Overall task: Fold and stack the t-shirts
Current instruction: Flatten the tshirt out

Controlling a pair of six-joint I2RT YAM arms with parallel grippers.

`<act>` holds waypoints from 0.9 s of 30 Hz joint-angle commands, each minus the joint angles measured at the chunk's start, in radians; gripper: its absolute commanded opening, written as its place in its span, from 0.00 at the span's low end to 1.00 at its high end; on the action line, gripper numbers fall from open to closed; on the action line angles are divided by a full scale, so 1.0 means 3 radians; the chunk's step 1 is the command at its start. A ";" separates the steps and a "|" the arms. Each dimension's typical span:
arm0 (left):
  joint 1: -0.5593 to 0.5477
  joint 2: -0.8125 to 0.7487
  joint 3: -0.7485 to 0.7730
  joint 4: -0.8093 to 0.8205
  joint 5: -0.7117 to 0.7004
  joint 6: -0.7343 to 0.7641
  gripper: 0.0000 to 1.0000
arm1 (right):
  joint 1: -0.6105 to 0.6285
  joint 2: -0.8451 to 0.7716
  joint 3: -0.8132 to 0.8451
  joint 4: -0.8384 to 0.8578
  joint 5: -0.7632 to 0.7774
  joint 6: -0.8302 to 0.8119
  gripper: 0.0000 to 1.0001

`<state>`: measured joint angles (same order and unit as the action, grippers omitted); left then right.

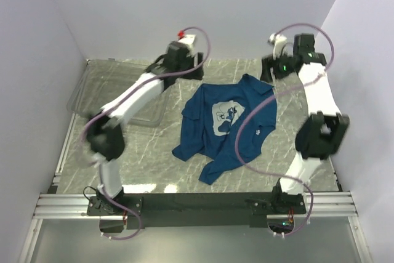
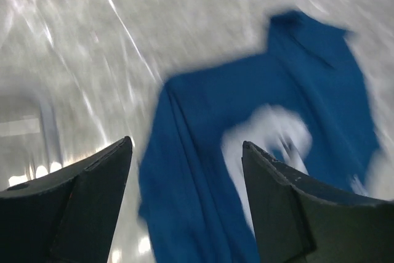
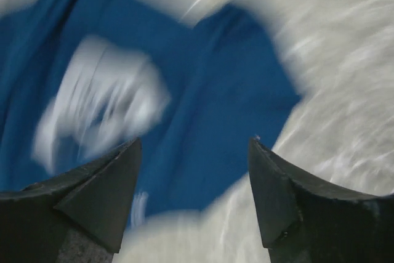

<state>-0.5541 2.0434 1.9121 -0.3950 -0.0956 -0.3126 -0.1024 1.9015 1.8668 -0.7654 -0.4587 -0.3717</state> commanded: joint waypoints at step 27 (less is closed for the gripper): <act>-0.0500 -0.3329 -0.4548 0.0719 0.0426 -0.1576 0.76 | 0.3117 -0.2161 -0.3967 0.0909 0.0486 -0.1328 0.71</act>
<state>-0.6975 1.0786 0.5606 -0.2276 0.0750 -0.7467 0.7898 1.2224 0.6983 -0.6029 -0.3531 -0.8200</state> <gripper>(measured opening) 0.755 0.709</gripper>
